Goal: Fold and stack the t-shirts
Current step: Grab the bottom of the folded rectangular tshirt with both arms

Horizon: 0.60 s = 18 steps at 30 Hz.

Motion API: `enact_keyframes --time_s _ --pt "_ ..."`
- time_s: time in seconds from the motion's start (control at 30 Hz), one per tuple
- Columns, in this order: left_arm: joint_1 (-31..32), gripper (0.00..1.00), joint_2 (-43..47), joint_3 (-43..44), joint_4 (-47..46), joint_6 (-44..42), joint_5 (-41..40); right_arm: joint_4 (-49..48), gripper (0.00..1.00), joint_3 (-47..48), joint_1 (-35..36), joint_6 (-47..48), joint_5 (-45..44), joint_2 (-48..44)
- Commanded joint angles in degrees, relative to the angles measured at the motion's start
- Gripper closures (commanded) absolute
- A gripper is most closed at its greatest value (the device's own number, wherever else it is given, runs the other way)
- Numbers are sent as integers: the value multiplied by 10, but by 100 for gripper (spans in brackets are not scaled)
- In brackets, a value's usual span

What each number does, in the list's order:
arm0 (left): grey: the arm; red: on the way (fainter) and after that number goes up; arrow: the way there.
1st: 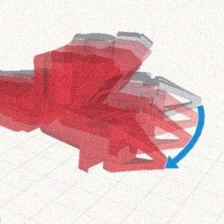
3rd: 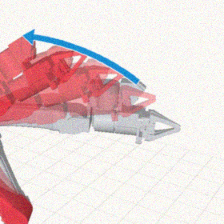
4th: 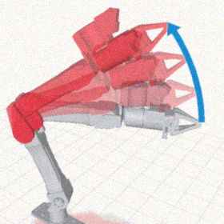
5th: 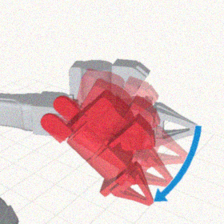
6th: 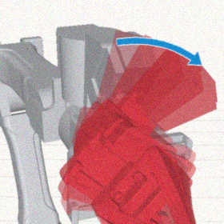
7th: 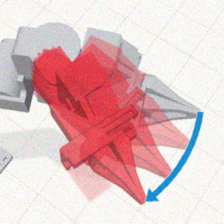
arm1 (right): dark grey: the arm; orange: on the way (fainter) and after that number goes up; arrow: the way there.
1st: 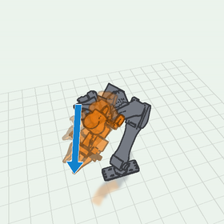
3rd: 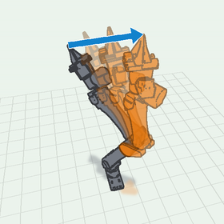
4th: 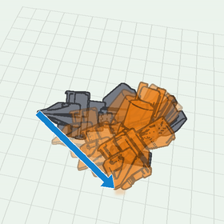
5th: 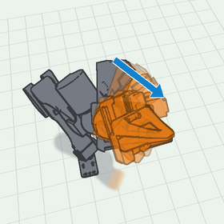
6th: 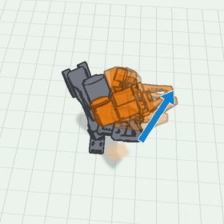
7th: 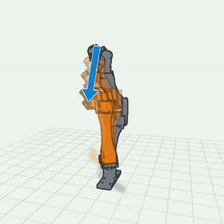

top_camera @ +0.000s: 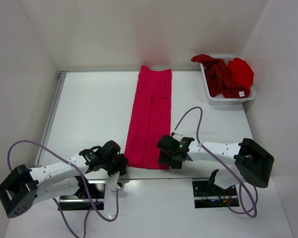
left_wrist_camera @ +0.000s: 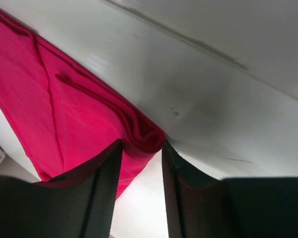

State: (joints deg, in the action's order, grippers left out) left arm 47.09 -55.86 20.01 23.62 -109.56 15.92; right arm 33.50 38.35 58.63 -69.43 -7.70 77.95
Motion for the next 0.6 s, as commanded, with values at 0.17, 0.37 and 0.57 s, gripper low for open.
enact_keyframes --time_s 0.17,0.37,0.57 --pt "3 61 -71 35 -9 0 3 -23 49 10 4 8 8 11" --pt "3 88 -51 35 -9 0 24 -33 63 -1 4 8 26 16" --pt "3 91 -46 64 -15 50 53 -27 100 33 4 31 26 33"
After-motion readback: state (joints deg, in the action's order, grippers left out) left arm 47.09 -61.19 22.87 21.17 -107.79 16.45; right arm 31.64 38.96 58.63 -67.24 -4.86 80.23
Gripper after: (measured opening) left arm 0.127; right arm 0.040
